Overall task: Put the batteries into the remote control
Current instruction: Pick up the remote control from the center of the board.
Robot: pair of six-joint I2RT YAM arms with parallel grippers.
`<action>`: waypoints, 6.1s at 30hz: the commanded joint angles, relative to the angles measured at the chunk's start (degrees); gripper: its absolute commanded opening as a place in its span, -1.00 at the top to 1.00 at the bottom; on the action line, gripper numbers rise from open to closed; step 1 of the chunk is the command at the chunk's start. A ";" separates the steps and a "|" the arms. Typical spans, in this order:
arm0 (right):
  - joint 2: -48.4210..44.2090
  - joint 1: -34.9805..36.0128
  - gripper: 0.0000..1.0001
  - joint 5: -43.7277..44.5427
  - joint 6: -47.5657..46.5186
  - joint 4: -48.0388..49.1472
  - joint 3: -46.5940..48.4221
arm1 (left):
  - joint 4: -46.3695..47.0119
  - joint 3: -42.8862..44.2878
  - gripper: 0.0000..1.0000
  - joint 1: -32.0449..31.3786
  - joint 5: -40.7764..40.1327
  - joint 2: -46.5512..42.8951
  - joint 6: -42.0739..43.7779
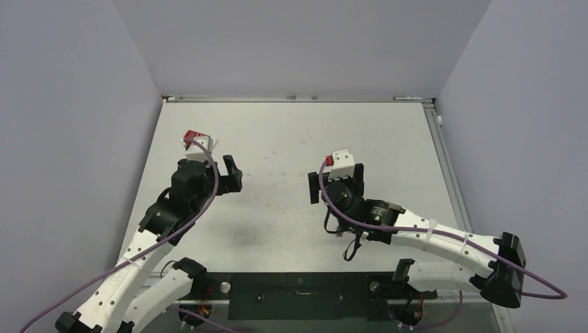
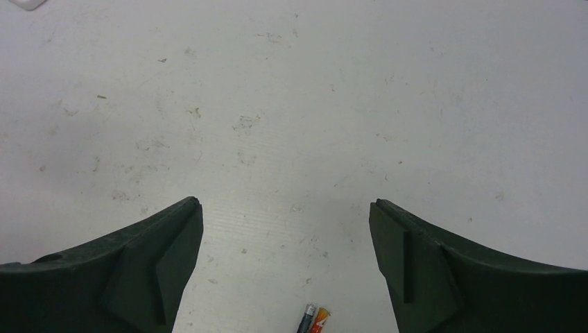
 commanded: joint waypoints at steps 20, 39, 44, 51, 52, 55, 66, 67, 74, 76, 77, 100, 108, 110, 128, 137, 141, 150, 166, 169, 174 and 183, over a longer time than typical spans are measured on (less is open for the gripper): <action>-3.33 0.11 -0.79 -4.14 0.21 -4.92 3.79 | -6.22 19.40 -0.92 8.43 -10.29 20.08 -8.17; -8.82 -0.47 -0.79 -9.29 0.54 -7.90 3.56 | -4.70 27.68 -0.92 19.66 -8.51 38.81 -21.70; -10.37 -0.41 -0.80 -10.44 1.40 -8.09 2.46 | -5.51 31.82 -0.92 21.60 -8.20 44.84 -22.58; -11.28 -0.34 -0.80 -11.96 2.59 -8.94 2.12 | -9.72 40.99 -0.92 23.39 -7.48 56.08 -22.99; -11.44 -0.38 -0.80 -12.17 2.65 -9.05 2.12 | -10.01 42.16 -0.92 23.60 -7.48 57.61 -23.05; -11.87 -0.34 -0.80 -12.47 2.87 -9.17 1.95 | -11.62 45.99 -0.92 24.13 -7.37 62.48 -23.34; -12.72 -0.34 -0.80 -13.87 3.86 -10.52 2.12 | -17.96 60.54 -0.92 26.89 -4.91 76.38 -22.75; -12.81 -0.34 -0.79 -13.91 3.86 -10.52 2.12 | -18.48 61.85 -0.92 27.18 -4.35 77.39 -22.47; -12.42 -0.34 -0.79 -14.37 3.76 -10.39 2.34 | -23.38 71.65 -0.92 28.21 -2.95 84.84 -22.36; -12.17 -0.41 -0.79 -14.57 3.76 -10.67 2.55 | -24.31 73.71 -0.92 29.24 -2.76 86.54 -22.50; -12.20 -0.39 -0.79 -14.64 3.77 -10.94 2.70 | -24.82 74.78 -0.92 29.40 -2.59 87.40 -22.59; -10.74 -0.34 -0.79 -16.19 4.57 -12.11 4.52 | -30.88 88.82 -0.92 33.25 1.78 100.79 -24.75; -10.10 -0.34 -0.79 -16.48 5.68 -12.33 3.97 | -31.07 91.43 -0.92 33.59 1.96 103.36 -25.37; -10.00 -0.34 -0.79 -16.52 5.70 -12.13 3.97 | -30.89 91.44 -0.92 33.83 1.95 103.67 -25.46; -8.33 -0.34 -0.79 -16.98 5.17 -10.81 3.96 | -31.53 90.96 -0.66 35.70 0.63 105.39 -22.33; -9.29 -0.34 -0.79 -17.11 5.42 -10.68 3.12 | -31.85 91.19 -0.38 36.00 0.96 106.05 -21.02; -9.72 -0.34 -0.79 -17.14 5.65 -10.96 2.92 | -32.19 91.04 -0.17 36.08 1.96 106.37 -20.25; -10.62 -0.34 -0.79 -17.71 6.70 -11.21 2.56 | -26.83 83.71 0.68 36.20 7.11 101.41 -19.00; -10.01 -0.20 -0.80 -22.13 9.23 -6.59 0.44 | -10.64 58.74 1.00 37.17 15.60 83.64 -19.87; -9.86 -0.20 -0.81 -23.28 9.68 -4.72 -0.25 | -8.18 54.21 1.00 37.19 18.17 80.24 -20.86; -7.64 -0.17 -0.83 -25.62 11.25 -1.63 -1.04 | -3.75 45.44 1.00 37.22 21.42 73.88 -22.26; -5.02 0.10 -0.92 -28.41 15.16 4.71 -2.71 | 3.61 29.42 1.00 36.06 25.45 60.59 -23.64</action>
